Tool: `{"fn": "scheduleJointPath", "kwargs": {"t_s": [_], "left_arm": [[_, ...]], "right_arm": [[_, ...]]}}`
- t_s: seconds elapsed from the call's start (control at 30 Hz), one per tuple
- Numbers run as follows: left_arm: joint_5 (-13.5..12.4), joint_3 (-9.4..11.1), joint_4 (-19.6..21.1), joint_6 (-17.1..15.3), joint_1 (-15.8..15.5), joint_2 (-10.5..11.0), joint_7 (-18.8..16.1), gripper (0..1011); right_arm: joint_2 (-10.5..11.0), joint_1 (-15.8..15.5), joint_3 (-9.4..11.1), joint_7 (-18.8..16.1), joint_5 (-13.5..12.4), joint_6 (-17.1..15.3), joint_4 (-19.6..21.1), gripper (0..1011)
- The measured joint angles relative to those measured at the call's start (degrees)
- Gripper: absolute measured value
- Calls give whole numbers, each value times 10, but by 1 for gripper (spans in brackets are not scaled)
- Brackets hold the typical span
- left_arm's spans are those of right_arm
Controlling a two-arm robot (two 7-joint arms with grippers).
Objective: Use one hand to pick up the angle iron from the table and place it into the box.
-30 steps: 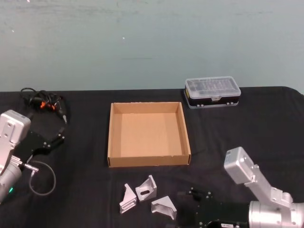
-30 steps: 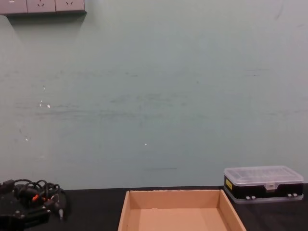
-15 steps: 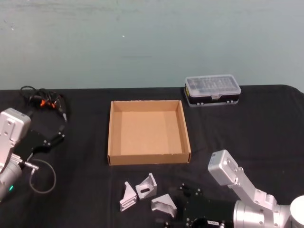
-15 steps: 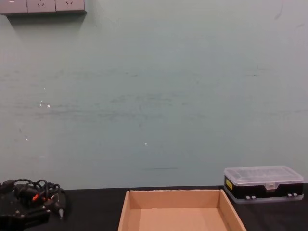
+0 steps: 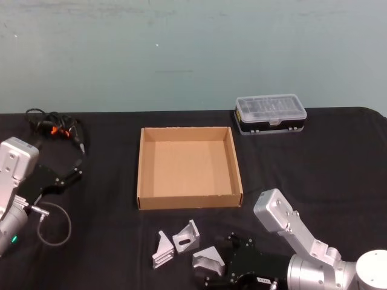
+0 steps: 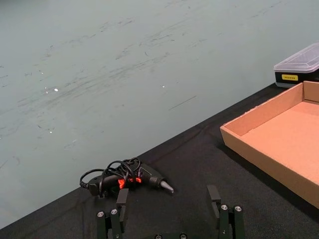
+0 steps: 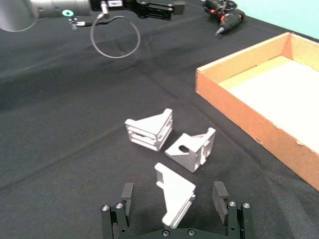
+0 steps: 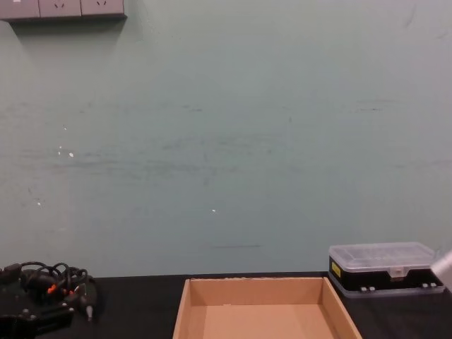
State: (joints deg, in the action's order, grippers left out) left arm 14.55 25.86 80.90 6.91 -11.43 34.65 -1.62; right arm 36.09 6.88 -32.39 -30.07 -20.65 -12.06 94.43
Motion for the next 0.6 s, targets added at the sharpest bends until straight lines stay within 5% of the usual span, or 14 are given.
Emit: {"fn": "scheduleJointPath", "kwargs": {"t_s": [0.6], "left_arm": [[0,0,0,0,0,0,0,1000]], "right_arm": [[-20,6,1,-2,5,-15,-15,1002]]}}
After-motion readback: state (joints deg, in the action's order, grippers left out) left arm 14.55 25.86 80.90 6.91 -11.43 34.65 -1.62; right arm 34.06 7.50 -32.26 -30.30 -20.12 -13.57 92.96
